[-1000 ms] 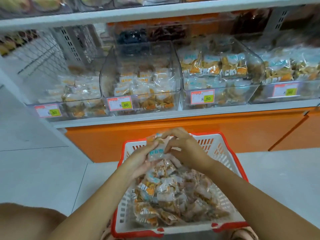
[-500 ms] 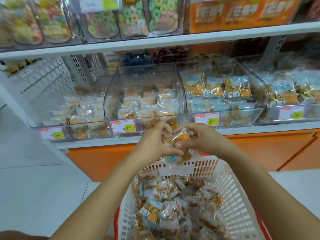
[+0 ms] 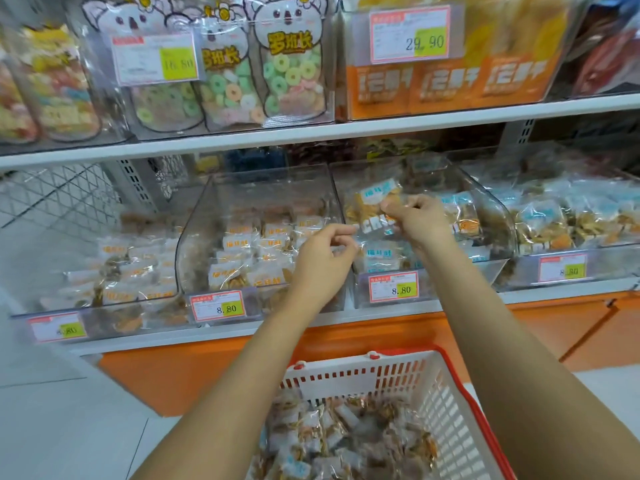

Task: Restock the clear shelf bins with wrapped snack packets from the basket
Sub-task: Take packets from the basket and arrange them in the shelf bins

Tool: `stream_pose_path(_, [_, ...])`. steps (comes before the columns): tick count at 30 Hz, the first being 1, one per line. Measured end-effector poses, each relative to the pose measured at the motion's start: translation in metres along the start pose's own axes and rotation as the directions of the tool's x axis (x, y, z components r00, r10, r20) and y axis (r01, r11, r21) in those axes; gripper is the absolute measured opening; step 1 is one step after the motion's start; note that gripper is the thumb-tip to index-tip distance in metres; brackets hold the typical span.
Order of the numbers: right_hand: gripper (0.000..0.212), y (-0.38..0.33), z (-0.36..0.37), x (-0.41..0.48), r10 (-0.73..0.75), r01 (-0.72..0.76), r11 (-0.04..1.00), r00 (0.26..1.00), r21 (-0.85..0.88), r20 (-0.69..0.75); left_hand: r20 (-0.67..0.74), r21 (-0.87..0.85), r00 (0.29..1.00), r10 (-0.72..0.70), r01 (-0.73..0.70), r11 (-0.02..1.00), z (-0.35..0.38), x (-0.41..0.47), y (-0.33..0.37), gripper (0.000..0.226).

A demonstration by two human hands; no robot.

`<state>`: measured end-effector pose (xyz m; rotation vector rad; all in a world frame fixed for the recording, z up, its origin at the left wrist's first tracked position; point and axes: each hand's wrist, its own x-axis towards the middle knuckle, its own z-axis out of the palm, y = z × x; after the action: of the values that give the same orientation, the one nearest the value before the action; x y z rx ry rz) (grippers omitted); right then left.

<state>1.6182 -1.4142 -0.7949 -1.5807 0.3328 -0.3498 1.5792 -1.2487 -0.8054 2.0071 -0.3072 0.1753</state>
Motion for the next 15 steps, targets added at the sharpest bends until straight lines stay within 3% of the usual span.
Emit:
stream_pose_path(3, [0.040,0.009,0.022,0.008,-0.038,0.033,0.952,0.999,-0.305,-0.009,0.019,-0.031,1.000,0.011,-0.011,0.999,-0.004,0.000,-0.002,0.019])
stream_pose_path(5, [0.029,0.014,0.024,0.006,-0.086,0.074,0.779,0.996,-0.623,0.010,0.036,-0.030,0.999,0.021,-0.020,0.999,-0.006,-0.003,-0.004,0.021])
stream_pose_path(8, [0.062,0.020,0.017,-0.005,-0.200,0.103,0.474,0.980,-0.875,0.007,0.031,-0.053,0.999,0.010,-0.008,0.999,-0.010,-0.019,-0.009,0.022])
stream_pose_path(10, [0.062,0.020,0.010,-0.018,-0.333,0.158,0.478,0.943,-0.864,-0.012,0.011,-0.078,1.000,0.008,-0.007,0.997,-0.014,-0.038,-0.014,0.017])
stream_pose_path(13, [0.033,0.030,0.003,-0.056,-0.541,0.432,0.606,0.840,-0.668,0.053,-0.034,-0.033,0.999,0.036,-0.037,0.999,-0.023,-0.075,-0.034,0.007])
stream_pose_path(15, [0.034,0.047,0.006,-0.095,-0.568,0.553,0.596,0.803,-0.582,0.181,-0.013,0.080,1.000,-0.001,0.002,0.997,-0.027,-0.101,-0.064,0.023])
